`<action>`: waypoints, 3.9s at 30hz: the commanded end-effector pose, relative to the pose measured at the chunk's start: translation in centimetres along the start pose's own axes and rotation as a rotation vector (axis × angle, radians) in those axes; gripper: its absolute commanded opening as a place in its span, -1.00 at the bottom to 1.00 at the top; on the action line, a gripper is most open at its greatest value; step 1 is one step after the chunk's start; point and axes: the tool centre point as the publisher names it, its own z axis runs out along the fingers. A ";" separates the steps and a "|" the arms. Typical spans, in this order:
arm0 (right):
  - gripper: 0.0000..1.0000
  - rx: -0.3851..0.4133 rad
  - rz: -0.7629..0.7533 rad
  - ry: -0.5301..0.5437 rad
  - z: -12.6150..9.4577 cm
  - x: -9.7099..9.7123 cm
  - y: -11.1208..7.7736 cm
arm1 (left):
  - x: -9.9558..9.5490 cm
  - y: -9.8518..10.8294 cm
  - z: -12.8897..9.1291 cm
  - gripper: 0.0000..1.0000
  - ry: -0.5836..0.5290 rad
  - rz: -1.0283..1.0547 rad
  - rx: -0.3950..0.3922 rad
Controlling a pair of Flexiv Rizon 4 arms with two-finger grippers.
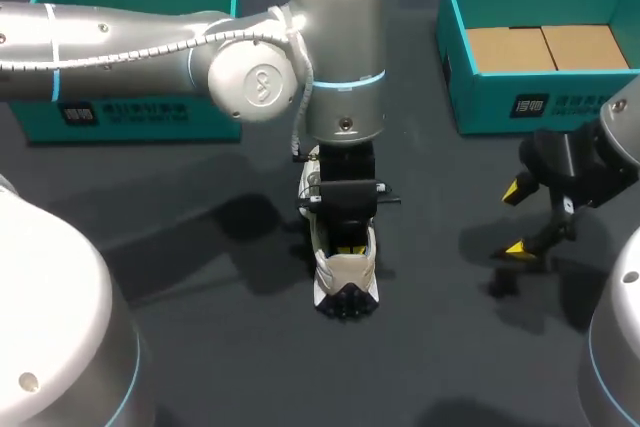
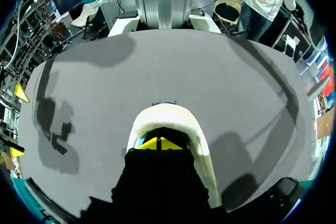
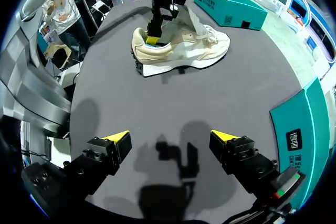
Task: Take the shoe out of the shoebox, open the shoe tongue, remove and reinsert the insole, then place the shoe into the shoebox
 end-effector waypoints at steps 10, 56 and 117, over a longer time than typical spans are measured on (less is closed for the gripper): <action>1.00 0.004 0.001 -0.002 0.1 0.1 0.1 | 1.6 -0.6 0.3 -1.00 -0.128 0.024 -0.072; 1.00 0.004 0.001 -0.002 0.1 0.1 0.1 | 0.4 2.1 0.3 -1.00 -0.291 -0.019 -0.315; 1.00 0.004 0.001 -0.002 0.1 0.1 0.1 | 1.1 1.6 -1.6 -1.00 0.039 -0.031 -0.429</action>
